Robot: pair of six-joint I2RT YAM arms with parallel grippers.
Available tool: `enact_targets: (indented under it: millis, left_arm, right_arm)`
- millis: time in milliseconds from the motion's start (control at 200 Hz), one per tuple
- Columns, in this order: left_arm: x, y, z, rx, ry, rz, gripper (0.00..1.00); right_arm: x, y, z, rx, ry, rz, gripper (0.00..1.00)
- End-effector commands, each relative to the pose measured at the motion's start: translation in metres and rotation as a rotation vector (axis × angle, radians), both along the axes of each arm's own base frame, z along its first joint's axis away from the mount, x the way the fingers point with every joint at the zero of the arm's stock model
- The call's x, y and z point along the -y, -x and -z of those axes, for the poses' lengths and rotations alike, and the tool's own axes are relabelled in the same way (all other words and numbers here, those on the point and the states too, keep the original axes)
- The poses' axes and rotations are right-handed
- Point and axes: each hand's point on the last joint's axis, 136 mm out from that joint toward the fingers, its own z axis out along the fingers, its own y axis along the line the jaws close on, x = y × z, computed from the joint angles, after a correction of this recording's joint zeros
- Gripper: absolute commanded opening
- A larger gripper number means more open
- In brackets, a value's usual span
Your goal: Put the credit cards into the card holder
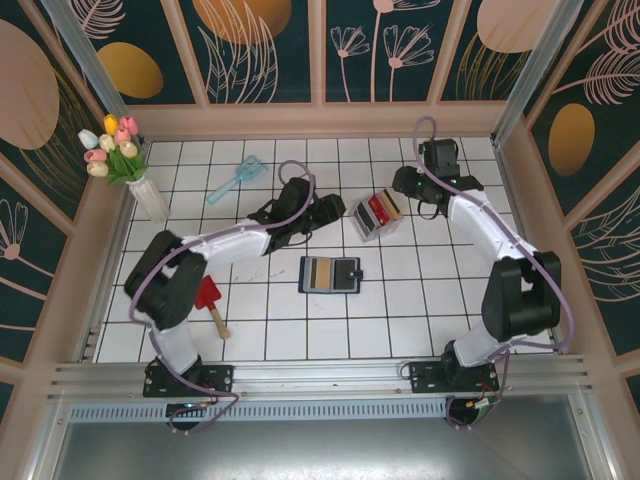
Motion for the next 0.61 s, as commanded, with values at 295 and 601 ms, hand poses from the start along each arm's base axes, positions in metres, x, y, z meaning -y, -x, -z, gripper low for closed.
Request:
enact_targets:
  millis: [295,601]
  left_arm:
    - [0.06,-0.03,0.032,-0.104,0.084,0.091,0.64]
    - [0.063,-0.034,0.065,-0.162,0.066,0.071,0.58]
  right_arm:
    - [-0.013,-0.011,0.048,-0.172,0.06,-0.116,0.49]
    - [-0.043,0.0,0.045,-0.133,0.126,-0.221,0.43]
